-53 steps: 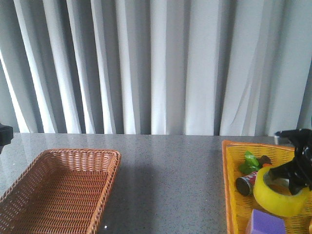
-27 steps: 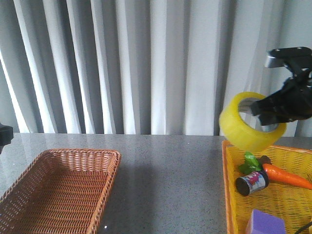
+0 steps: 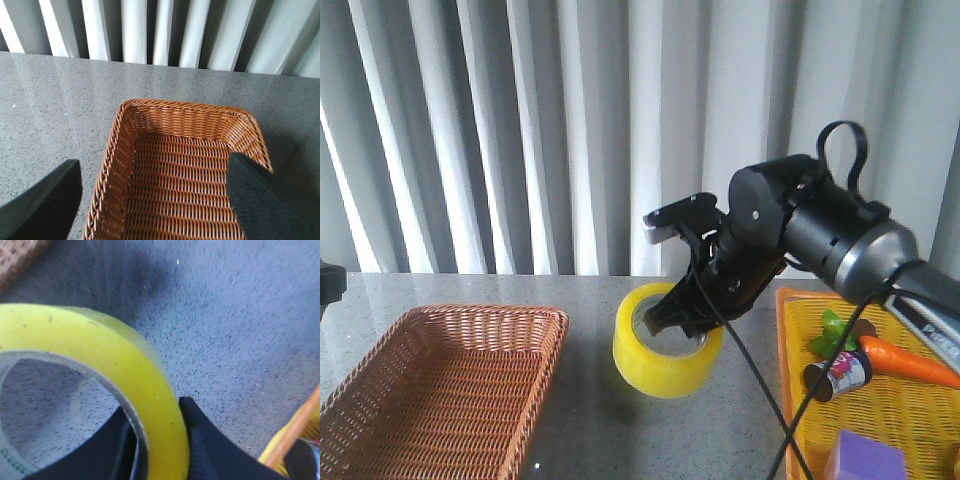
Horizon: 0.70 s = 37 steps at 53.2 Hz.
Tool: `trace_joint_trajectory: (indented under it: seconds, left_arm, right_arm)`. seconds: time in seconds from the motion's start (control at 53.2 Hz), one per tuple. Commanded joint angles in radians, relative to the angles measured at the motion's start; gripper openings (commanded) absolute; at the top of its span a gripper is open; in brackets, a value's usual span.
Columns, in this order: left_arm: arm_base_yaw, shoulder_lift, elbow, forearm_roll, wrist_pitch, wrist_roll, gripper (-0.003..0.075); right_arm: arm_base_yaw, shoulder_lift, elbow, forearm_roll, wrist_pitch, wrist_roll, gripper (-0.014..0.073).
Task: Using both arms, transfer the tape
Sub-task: 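Lift the tape roll and carry it toward the table center, then open the right gripper and raise it away from the tape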
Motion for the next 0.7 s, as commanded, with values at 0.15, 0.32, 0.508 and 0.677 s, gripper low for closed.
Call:
trace_joint_trajectory:
  seconds: [0.15, 0.32, 0.508, 0.677]
  left_arm:
    - [-0.004, -0.018, -0.037, -0.004, -0.062, -0.005, 0.0577]
    - [-0.004, -0.018, -0.037, -0.004, -0.055, -0.005, 0.0577]
    - [-0.004, -0.018, -0.037, -0.004, -0.044, -0.005, 0.0577]
    - [-0.004, -0.018, -0.037, -0.004, -0.044, -0.005, 0.0577]
  right_arm:
    - [-0.004, 0.087, -0.04, -0.053, -0.05, 0.01, 0.0071]
    - [-0.004, 0.158, -0.04, -0.051, -0.057, 0.01, 0.0074]
    - [-0.006, 0.184, -0.04, -0.039, -0.068, 0.012, 0.0088]
    - [-0.029, 0.182, -0.047, 0.041, -0.043, 0.007, 0.0178]
